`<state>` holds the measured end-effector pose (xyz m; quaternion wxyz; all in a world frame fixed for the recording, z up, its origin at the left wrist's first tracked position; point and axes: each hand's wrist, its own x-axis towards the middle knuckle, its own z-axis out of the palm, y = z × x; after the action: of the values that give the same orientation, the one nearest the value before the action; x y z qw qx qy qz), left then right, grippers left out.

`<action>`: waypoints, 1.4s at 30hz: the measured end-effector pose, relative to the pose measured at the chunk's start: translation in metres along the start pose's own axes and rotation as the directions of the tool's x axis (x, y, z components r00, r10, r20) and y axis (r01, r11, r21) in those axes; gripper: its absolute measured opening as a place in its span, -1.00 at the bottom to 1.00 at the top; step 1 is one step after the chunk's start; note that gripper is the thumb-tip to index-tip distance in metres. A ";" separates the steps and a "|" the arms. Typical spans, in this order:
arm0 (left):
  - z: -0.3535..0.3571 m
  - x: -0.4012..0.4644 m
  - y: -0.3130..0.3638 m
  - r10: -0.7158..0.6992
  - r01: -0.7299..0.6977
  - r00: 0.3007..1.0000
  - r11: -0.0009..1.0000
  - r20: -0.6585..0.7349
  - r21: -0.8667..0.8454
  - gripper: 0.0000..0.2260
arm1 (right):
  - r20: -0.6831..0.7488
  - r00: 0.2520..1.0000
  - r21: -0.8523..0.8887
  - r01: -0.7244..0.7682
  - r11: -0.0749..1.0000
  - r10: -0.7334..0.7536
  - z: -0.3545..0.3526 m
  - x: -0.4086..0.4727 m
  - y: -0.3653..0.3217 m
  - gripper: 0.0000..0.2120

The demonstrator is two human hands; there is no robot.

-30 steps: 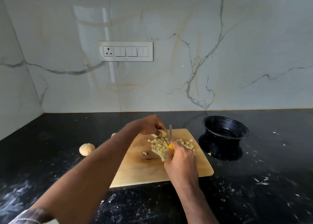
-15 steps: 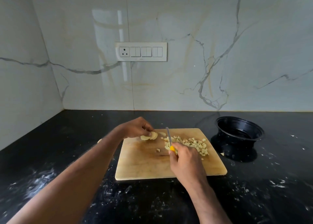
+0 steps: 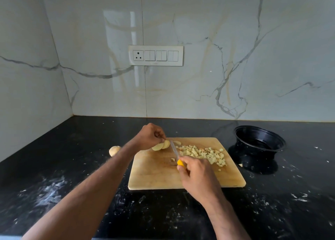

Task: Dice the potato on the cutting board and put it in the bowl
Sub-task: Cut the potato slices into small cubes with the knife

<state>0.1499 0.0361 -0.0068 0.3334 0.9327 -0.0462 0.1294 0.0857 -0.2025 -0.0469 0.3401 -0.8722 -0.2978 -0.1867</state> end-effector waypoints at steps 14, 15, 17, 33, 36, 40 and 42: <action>0.012 -0.001 0.002 -0.067 0.065 0.998 0.995 0.022 0.070 -0.90 | -0.027 0.999 -0.039 -0.045 0.998 0.044 -0.003 -0.001 -0.002 -0.71; 0.014 -0.002 0.002 -0.086 0.087 0.996 0.994 -0.016 0.067 -0.90 | -0.026 0.999 -0.037 -0.045 0.998 0.044 -0.003 -0.001 -0.002 -0.71; 0.015 -0.002 0.002 -0.097 0.100 0.993 0.994 -0.061 0.052 -0.89 | -0.026 0.999 -0.030 -0.042 0.999 0.042 -0.003 -0.001 -0.002 -0.71; 0.022 -0.019 -0.005 -0.132 0.155 0.970 0.983 -0.202 0.101 -0.78 | 0.015 1.000 -0.112 0.018 0.993 -0.016 0.003 -0.003 -0.014 -0.73; 0.019 -0.023 -0.003 -0.086 0.101 0.986 0.990 -0.144 0.098 -0.69 | -0.032 0.998 -0.133 -0.059 0.989 0.055 0.000 -0.002 -0.011 -0.75; 0.017 -0.025 0.000 -0.037 0.050 0.996 0.988 -0.087 0.148 -0.72 | -0.059 0.996 -0.114 -0.078 0.990 0.071 -0.001 -0.002 -0.011 -0.76; 0.016 -0.028 0.000 -0.052 0.058 0.998 0.980 -0.035 0.188 -0.83 | -0.053 0.997 -0.110 -0.069 0.992 0.063 -0.001 -0.002 -0.012 -0.76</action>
<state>0.1266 0.0255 -0.0262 0.2472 0.9591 -0.0031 0.1378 0.0761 -0.1971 -0.0419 0.3039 -0.8944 -0.2495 -0.2133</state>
